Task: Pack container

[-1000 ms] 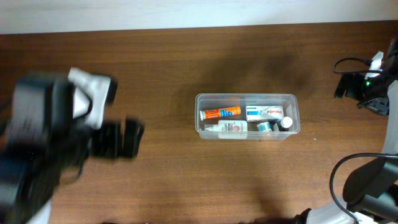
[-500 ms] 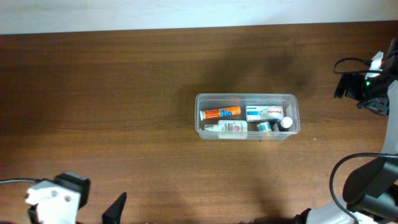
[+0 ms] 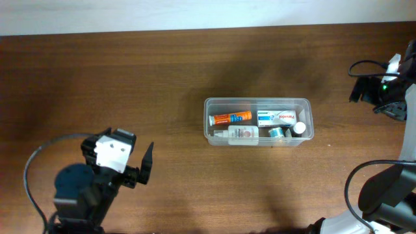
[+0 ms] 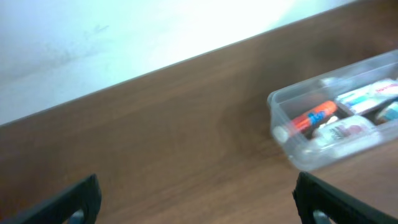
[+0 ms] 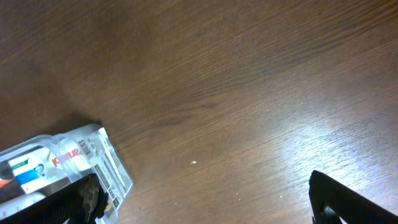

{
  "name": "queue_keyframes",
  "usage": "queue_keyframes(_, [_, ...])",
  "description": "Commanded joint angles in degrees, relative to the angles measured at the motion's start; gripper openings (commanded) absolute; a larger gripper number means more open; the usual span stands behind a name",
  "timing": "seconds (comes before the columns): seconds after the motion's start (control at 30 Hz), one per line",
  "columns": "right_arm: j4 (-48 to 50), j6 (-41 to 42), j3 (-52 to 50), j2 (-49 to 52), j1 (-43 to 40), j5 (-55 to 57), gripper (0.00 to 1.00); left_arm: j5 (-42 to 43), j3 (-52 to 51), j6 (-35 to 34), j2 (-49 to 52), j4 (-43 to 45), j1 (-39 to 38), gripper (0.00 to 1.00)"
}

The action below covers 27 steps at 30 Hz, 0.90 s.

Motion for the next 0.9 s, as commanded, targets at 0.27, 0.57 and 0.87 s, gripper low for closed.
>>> queue_keyframes(0.27, [0.0,0.7,-0.2,0.0,-0.3,-0.2,0.98,-1.5,-17.7,2.0,-18.3,12.0,6.4,0.99])
queue_keyframes(0.57, [0.0,0.7,-0.2,0.0,-0.3,-0.2,0.98,-1.3,-26.1,2.0,-26.3,23.7,6.4,0.99])
queue_keyframes(0.87, [0.0,0.7,-0.2,0.0,-0.3,-0.2,0.98,-0.3,-34.4,1.7,-29.5,34.0,6.4,0.99])
